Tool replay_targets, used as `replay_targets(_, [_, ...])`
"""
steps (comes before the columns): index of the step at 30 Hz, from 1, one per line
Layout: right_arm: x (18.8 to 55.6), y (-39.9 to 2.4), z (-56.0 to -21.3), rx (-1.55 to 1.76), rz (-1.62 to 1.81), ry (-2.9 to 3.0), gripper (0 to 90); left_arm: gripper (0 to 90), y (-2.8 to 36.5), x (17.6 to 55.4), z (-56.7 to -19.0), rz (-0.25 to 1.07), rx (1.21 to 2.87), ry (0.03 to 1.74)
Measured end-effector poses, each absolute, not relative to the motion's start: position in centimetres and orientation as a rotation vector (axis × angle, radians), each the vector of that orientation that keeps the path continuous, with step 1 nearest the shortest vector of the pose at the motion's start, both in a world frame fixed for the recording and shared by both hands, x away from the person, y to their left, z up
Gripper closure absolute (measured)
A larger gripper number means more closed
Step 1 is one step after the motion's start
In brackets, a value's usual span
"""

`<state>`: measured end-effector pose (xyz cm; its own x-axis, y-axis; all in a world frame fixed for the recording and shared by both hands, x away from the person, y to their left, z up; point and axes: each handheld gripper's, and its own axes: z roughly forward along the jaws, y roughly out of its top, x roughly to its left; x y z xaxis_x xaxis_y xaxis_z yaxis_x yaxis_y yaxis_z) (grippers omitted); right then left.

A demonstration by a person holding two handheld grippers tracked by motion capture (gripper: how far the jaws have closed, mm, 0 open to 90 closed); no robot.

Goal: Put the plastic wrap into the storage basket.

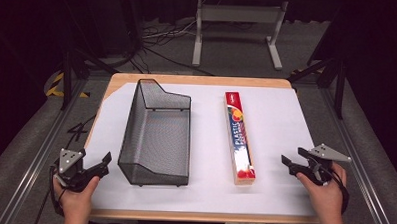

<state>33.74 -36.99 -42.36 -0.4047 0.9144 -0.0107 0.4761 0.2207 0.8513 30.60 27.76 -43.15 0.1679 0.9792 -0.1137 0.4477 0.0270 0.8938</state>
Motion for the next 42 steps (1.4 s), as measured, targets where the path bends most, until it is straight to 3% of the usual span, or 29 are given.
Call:
replay_targets(12, [33.6, -35.7, -42.1, 1.276, 1.153, 2.027, 30.2, 14.1, 27.0, 30.3, -43.0, 0.762, 1.578, 1.374])
replay_targets(42, [37.1, -28.9, -33.3, 1.512, 1.154, 2.080, 30.1, 14.4, 27.0, 30.0, -43.0, 0.797, 1.571, 1.408])
